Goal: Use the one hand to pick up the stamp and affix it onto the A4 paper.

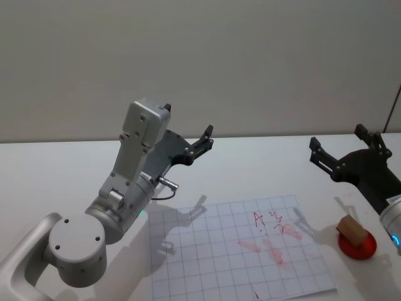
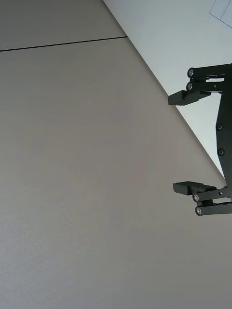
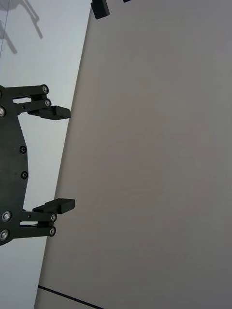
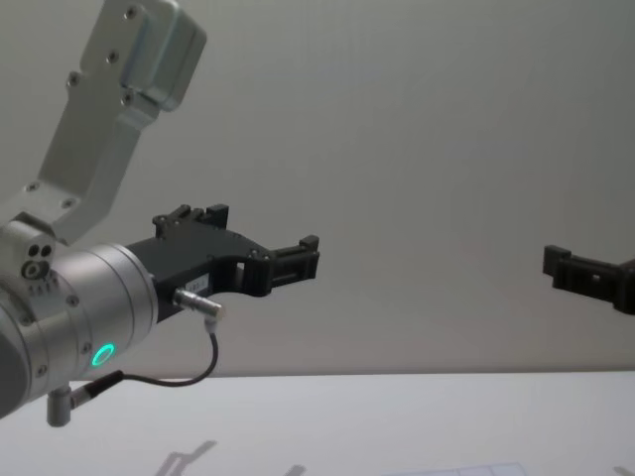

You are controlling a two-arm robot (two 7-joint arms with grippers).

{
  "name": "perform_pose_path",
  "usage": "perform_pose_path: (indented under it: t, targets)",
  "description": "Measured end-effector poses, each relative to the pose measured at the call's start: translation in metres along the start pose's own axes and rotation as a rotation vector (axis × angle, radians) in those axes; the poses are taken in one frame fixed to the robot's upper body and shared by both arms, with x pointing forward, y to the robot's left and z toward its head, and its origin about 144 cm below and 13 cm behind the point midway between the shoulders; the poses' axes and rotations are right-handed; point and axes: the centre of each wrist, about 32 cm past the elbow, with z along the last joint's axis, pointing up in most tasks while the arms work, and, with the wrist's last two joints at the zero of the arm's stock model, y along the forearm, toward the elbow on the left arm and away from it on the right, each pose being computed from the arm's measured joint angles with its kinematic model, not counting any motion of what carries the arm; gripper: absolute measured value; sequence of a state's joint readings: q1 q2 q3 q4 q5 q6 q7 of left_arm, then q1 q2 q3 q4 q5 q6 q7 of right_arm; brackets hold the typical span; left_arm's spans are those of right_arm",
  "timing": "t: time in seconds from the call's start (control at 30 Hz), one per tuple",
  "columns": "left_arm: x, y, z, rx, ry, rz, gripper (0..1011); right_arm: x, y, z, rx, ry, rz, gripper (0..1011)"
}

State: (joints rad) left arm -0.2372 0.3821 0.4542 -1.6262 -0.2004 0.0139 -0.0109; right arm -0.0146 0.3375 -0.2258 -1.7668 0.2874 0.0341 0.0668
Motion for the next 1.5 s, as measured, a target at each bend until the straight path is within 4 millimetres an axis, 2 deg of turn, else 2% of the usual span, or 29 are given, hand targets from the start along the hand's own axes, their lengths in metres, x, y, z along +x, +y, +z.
perform_pose_path:
  t: [1.3, 1.5]
  targets:
    - [0.0000, 0.0000, 0.0000, 0.000, 0.000, 0.000, 1001, 0.0001, -0.0001, -0.0001, 0.000, 0.000, 0.000, 1001]
    - [0.0000, 0.0000, 0.0000, 0.000, 0.000, 0.000, 1001, 0.0021, -0.0066, 0.0000, -0.009, -0.003, -0.010, 1001]
